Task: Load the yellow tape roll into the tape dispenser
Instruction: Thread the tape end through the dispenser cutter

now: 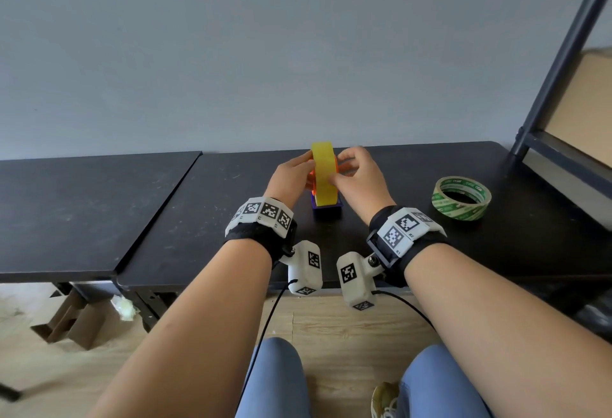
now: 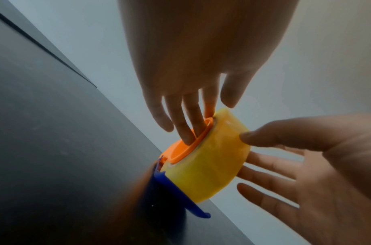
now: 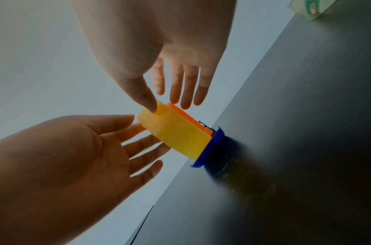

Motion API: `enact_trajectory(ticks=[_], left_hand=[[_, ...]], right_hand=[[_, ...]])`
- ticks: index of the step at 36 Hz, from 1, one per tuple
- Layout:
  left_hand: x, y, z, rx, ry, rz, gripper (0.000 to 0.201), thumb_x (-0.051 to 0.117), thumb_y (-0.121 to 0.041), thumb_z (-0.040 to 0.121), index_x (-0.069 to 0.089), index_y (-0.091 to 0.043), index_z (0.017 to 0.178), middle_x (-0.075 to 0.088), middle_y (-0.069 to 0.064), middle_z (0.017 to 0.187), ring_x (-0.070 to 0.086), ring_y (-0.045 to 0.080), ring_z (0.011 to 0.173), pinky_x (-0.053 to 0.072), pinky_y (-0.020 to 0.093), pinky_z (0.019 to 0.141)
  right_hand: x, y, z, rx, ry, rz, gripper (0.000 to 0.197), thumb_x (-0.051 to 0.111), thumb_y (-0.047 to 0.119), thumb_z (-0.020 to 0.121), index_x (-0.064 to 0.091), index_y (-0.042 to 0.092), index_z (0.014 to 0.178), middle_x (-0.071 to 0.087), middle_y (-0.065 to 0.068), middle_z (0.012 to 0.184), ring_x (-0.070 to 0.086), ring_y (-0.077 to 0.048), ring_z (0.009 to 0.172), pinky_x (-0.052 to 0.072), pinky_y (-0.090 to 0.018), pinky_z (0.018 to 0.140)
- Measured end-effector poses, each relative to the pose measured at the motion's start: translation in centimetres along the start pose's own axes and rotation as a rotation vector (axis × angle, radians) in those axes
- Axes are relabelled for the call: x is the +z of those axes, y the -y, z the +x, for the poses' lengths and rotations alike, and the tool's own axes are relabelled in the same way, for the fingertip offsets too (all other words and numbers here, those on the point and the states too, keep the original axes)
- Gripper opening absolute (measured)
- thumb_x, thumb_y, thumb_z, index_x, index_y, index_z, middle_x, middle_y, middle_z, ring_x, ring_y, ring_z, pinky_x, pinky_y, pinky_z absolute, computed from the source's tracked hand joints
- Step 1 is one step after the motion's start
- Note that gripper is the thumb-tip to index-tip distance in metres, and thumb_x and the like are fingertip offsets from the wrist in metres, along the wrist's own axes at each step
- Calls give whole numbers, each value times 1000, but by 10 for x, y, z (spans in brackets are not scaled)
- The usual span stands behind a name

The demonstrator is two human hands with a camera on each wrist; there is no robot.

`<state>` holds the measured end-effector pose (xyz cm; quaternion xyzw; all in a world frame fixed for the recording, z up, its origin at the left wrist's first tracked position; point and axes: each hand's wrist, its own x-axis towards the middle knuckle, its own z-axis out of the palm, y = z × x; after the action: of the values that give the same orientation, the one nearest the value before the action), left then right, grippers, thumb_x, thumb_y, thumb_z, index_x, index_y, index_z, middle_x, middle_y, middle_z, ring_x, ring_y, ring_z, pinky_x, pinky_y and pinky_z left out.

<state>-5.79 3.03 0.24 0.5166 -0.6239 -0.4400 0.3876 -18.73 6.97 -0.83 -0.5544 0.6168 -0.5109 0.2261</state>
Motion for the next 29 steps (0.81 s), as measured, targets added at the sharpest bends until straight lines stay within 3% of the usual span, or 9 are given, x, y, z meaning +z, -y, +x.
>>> enact_trajectory(ticks=[2,4,6,8,11,14,19,25,29], left_hand=[[-1,-2,0,-35,39,0,50,46,-1,92,53,-15,140,67,16,103,62,18,82,48,7,56],[-3,-3,-2,-57,65,10,65,52,6,83,48,-17,144,63,18,125,61,23,107,53,26,89],[-2,-2,-4,-58,69,21,74,51,11,80,42,-19,147,66,17,113,60,24,104,48,41,103],[0,-1,-3,-57,59,11,74,49,13,80,41,-17,147,67,22,103,61,27,93,49,45,102],[1,4,0,-53,15,-33,64,54,5,82,46,-13,143,68,27,111,67,37,94,53,49,96],[0,7,1,-71,-18,-80,41,54,-9,92,48,-3,132,70,23,107,69,32,89,56,43,90],[-1,10,2,-6,9,12,28,53,-16,93,69,-3,111,73,21,103,70,33,97,57,44,91],[1,16,6,21,6,56,28,55,-16,92,70,-10,114,74,17,103,71,31,100,57,45,91],[1,13,5,44,6,125,23,53,-14,92,72,-7,104,73,20,100,69,37,98,56,50,91]], right_hand=[[0,1,0,-35,-42,-9,27,61,7,80,56,18,104,62,0,102,60,-16,91,52,-34,77],[1,1,1,-65,-55,-29,26,57,2,79,57,18,100,61,-1,101,61,-19,91,54,-37,77],[1,0,2,-93,-47,-65,24,57,1,80,61,17,96,62,-1,100,62,-19,90,55,-37,79],[0,-2,3,-110,-42,-89,22,58,1,79,65,17,92,65,-2,100,63,-19,89,54,-36,80],[1,-4,4,-124,-43,-93,19,61,2,78,68,19,83,68,1,94,65,-18,86,53,-32,78],[2,-7,5,-138,-42,-102,16,63,6,81,69,20,78,69,-2,93,64,-17,85,53,-33,79],[4,-8,4,-132,-10,-83,13,59,6,88,67,15,85,63,-7,101,58,-14,86,49,-27,80],[6,-8,5,-141,4,-126,10,55,8,93,65,10,95,52,-2,101,52,-11,87,39,-21,79],[7,-10,6,-139,-3,-173,10,53,12,95,63,12,98,51,-1,106,52,-10,87,39,-22,78]])
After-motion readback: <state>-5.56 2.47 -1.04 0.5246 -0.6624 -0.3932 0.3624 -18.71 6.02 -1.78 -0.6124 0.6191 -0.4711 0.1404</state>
